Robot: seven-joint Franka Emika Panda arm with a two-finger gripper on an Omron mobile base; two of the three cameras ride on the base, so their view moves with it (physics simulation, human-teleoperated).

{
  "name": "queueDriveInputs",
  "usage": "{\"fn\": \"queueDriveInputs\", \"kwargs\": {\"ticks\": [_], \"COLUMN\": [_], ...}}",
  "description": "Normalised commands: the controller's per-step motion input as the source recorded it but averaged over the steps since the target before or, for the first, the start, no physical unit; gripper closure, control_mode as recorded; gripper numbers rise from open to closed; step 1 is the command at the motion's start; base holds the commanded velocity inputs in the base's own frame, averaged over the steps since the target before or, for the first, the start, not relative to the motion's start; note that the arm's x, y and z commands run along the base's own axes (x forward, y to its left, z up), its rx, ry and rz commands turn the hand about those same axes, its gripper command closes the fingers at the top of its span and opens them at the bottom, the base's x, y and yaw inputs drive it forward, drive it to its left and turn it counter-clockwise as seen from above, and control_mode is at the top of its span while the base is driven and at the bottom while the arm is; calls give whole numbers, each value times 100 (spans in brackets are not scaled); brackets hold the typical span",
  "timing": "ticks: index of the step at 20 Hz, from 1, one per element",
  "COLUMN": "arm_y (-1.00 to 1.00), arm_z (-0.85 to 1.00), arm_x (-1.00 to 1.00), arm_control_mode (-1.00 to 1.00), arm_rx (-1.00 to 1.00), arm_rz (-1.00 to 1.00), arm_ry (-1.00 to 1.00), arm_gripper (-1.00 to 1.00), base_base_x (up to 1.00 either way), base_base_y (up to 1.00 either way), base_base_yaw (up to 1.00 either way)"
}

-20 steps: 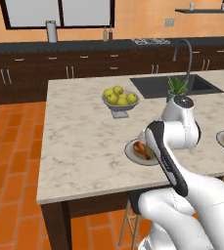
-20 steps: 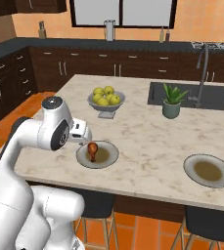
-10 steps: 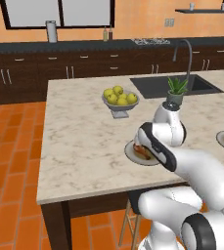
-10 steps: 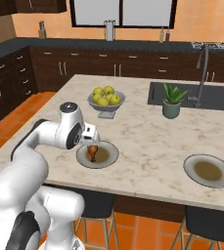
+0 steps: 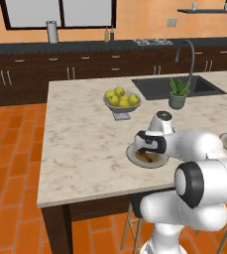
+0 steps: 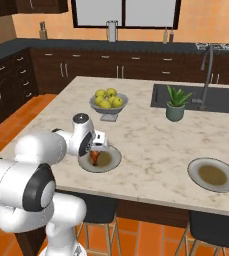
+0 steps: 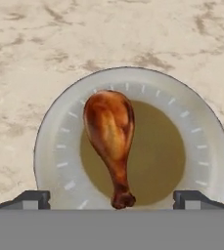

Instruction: Pick the chicken drumstick and onion from their plates and place them in the bowl. Then put the bowl in the fridge.

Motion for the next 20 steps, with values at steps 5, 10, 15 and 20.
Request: {"fn": "queueDriveInputs", "kwargs": {"ticks": [5, 10, 15, 20], "arm_y": [-2, -4, -7, 0], "arm_z": [-43, -33, -19, -30], "arm_x": [46, 26, 29, 34], "arm_control_mode": [-100, -100, -100, -100], "arm_rx": [-6, 0, 0, 0], "arm_rz": [6, 7, 5, 5], "arm_ry": [0, 0, 0, 0], "arm_gripper": [-100, -100, -100, 100], "base_base_x": [0, 0, 0, 0], "base_base_y": [0, 0, 0, 0], "base_base_yaw": [0, 0, 0, 0]}}
